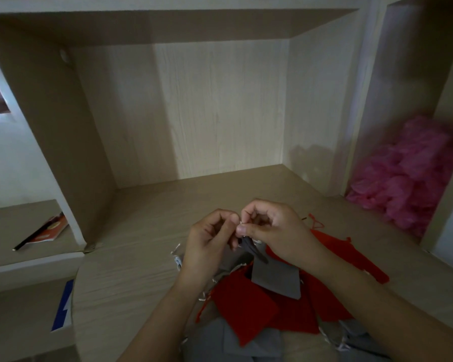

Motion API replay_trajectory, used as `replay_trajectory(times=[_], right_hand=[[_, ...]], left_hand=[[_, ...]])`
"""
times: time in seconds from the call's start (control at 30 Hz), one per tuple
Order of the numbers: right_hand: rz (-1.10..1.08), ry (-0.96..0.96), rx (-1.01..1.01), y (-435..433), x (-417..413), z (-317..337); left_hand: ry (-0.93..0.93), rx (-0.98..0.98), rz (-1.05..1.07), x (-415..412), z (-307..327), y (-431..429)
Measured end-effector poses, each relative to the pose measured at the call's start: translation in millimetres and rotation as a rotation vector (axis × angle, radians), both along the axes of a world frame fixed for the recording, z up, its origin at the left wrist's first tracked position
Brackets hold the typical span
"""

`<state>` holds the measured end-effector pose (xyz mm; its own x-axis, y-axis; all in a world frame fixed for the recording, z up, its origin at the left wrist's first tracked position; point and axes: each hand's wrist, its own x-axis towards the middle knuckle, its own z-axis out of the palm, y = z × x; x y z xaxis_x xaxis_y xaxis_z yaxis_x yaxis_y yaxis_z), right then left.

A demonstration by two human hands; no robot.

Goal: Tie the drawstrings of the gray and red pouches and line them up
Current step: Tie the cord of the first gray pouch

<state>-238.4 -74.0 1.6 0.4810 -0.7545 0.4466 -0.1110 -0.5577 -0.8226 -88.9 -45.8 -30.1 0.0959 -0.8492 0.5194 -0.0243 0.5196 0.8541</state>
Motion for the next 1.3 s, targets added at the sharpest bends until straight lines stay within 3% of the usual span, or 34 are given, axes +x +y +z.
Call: replay_trajectory(times=[0.4,0.57,0.7,0.97,1.13,1.3], right_hand=[[-0.206,0.021,-0.037,6.1,2.5,4.0],[-0.357,0.201,-0.421,4.3,4.1,-3.7],[-0.432,0.274,-0.517,7.8,7.4,-6.7],[-0.353,0.27,-0.45,9.7,8.1,-0.7],[-0.16,0.165,-0.099,8.4,1.9,10.0],[-0.126,0.166,0.009,10.3,2.2,9.5]], left_hand=[[0.01,0.025,-0.029,-2.0,-2.4,-3.7],[0.085,0.052,-0.068,-4.3,-4.0,-3.4],[0.081,0.069,-0.035,-5.7,-5.4,-2.5],[0.088,0.146,-0.074,1.3,3.3,0.2],[0.284,0.189,-0.327,1.9,7.7,5.1],[0.179,0.167,-0.272,2.9,9.4,5.9]])
